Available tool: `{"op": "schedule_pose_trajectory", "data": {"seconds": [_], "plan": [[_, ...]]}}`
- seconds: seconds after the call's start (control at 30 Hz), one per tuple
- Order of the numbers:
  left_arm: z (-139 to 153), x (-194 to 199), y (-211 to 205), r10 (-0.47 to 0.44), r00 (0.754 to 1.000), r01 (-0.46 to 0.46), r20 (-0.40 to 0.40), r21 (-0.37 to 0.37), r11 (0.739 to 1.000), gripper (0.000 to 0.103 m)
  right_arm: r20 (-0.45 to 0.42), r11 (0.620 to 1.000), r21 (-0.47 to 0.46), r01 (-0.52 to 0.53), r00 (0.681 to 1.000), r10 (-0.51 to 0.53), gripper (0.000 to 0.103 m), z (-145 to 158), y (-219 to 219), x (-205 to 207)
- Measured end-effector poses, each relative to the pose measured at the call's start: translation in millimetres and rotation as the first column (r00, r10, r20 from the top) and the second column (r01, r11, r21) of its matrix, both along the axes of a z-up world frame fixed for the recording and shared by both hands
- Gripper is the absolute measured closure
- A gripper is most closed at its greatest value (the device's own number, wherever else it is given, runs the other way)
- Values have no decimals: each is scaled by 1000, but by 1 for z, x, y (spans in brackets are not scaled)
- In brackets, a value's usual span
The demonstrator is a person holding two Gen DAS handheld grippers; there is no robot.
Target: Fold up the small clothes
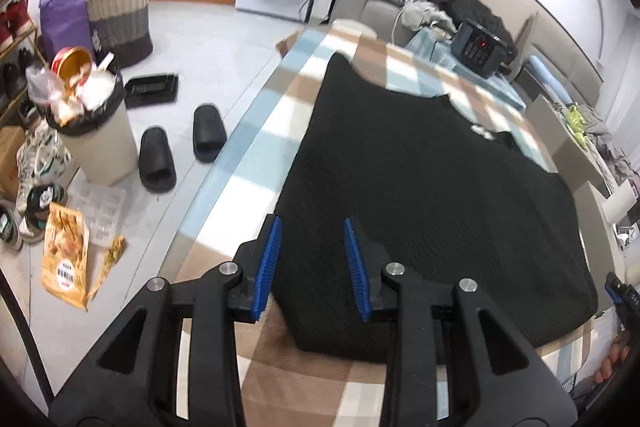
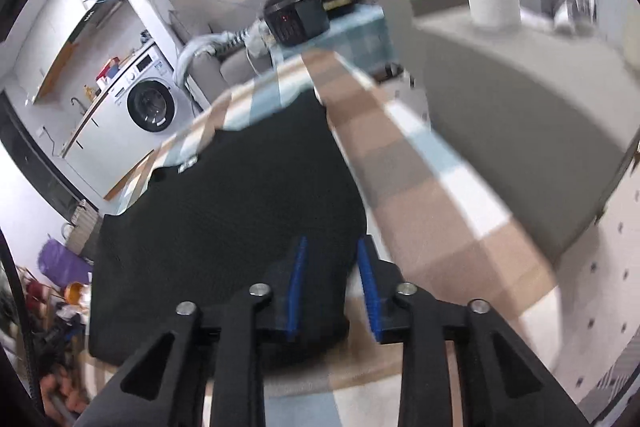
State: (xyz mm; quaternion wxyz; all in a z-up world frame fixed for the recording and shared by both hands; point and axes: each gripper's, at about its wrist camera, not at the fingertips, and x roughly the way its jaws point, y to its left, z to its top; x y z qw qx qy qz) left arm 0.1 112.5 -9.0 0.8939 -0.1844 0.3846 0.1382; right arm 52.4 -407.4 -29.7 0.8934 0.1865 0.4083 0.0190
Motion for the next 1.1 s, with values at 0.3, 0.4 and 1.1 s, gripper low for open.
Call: {"op": "schedule_pose_trajectory", "data": {"seconds": [0.3,0.4,1.1], "plan": [[-2,48,-102,-328,945,328,-5,23,944,41,31,950,-50,-310,950,312,48,5,88,29],[-18,64,-131,-405,913,406,-56,21,914,41,-24,903,-129,-409,912,410,48,-11,131,40],[-41,39,-162,-507,853,515,-122,39,857,38,-119,824,-235,-516,856,503,40,-40,147,22]]}}
